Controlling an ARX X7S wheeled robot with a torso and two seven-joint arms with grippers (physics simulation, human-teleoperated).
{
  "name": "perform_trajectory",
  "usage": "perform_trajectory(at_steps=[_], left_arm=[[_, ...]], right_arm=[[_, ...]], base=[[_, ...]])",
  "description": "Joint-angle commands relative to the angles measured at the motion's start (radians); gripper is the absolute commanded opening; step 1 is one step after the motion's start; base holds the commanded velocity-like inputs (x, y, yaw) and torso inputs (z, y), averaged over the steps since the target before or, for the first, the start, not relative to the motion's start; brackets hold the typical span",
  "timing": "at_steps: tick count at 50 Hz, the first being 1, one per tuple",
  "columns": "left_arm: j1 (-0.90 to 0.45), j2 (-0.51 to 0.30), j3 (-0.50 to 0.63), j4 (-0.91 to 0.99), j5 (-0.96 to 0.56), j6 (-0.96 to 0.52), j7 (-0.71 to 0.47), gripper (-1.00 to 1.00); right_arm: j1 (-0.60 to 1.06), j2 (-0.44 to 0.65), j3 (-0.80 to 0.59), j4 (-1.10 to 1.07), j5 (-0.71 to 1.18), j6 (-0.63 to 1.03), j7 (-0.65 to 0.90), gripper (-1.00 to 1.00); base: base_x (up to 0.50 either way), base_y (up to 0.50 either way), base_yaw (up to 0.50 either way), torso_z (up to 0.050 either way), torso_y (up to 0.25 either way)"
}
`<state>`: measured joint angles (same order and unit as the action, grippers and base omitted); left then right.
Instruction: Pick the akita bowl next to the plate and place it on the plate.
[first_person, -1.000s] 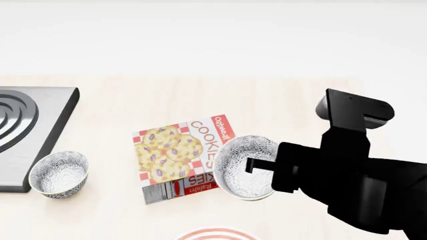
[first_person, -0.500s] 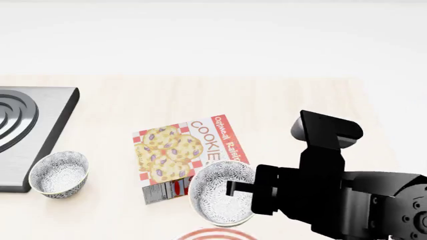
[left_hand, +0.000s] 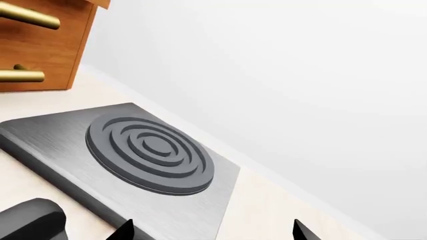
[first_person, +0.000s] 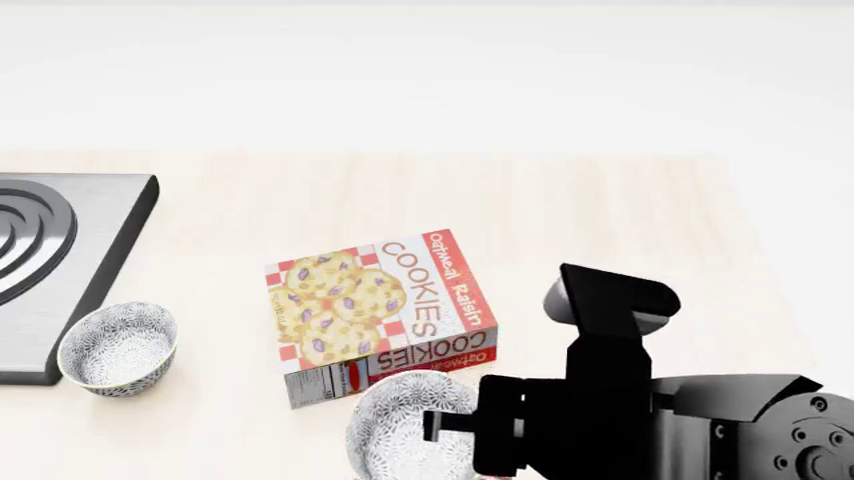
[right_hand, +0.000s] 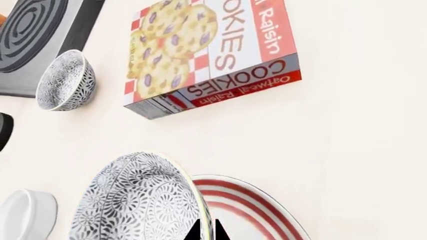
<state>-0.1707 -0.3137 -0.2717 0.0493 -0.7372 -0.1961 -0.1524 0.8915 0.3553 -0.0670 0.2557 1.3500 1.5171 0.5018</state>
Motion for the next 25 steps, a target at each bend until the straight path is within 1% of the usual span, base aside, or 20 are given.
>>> perform_trajectory(at_steps=[1, 10, 25], left_arm=[[0.0, 0.0, 0.003, -0.003, 0.001, 0.005, 0.0, 1.0], [-0.001, -0.001, 0.005, -0.005, 0.0, 0.007, -0.001, 1.0], [-0.005, -0.003, 0.008, -0.017, 0.0, 0.014, 0.001, 1.0]], right_arm=[[-0.021, 0.014, -0.042, -0.025, 0.063, 0.013, -0.016, -1.0], [-0.033, 0.037, -0.077, -0.053, 0.128, 0.016, 0.008, -1.0], [-0.062, 0.068, -0.146, -0.065, 0.104, -0.031, -0.039, -1.0]], base=[[0.0, 0.0, 0.0, 0.0, 0.0], [0.0, 0.0, 0.0, 0.0, 0.0], [0.0, 0.0, 0.0, 0.0, 0.001]])
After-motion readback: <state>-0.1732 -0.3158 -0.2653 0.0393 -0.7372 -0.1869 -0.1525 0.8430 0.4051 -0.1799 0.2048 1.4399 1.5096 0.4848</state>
